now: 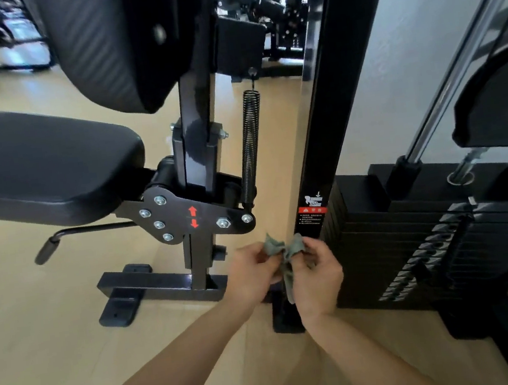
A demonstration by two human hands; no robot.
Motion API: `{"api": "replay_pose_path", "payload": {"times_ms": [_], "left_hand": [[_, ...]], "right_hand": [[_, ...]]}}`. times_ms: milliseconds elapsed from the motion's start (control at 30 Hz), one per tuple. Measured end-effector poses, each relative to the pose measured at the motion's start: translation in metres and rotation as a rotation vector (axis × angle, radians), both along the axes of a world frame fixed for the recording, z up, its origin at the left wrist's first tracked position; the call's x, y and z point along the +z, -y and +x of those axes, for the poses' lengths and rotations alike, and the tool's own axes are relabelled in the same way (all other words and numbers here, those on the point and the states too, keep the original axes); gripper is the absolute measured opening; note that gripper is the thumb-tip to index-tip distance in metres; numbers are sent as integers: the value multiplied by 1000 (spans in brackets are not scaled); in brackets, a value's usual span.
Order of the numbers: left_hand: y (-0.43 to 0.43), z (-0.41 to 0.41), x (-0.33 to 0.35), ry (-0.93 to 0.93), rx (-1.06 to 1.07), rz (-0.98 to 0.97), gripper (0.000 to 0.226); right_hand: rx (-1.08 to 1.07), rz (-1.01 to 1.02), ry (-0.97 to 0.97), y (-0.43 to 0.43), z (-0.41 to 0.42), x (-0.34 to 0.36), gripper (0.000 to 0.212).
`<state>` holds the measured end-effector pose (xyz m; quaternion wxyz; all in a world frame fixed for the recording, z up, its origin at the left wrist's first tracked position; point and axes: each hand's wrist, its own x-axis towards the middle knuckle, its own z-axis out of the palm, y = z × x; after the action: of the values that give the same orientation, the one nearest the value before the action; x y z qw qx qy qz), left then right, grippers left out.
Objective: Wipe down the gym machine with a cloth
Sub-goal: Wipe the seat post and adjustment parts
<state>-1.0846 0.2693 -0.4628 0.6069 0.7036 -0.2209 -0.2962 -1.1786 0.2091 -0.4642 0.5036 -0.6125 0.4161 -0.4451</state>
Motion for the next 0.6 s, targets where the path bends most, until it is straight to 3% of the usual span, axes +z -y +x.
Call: {"api": "replay_pose_path", "payload": {"times_ms": [167, 300, 400, 500, 600], "left_hand": [[-42, 26, 44, -225, 266, -172, 14], [-60, 38, 64, -243, 474, -363, 17], [-62, 51, 74, -259, 609, -492, 24], [-61, 64, 72, -230, 648, -520, 19], [-56, 71, 61, -161, 639, -497, 13]], "right_hand": [[305, -22, 81, 2, 28, 37, 36], [489, -248, 130, -13, 60, 45, 48], [606, -602, -90, -10, 78, 30, 60], [636, -952, -347, -4, 87, 22, 56], [596, -1118, -473, -3, 86, 19, 58]]}}
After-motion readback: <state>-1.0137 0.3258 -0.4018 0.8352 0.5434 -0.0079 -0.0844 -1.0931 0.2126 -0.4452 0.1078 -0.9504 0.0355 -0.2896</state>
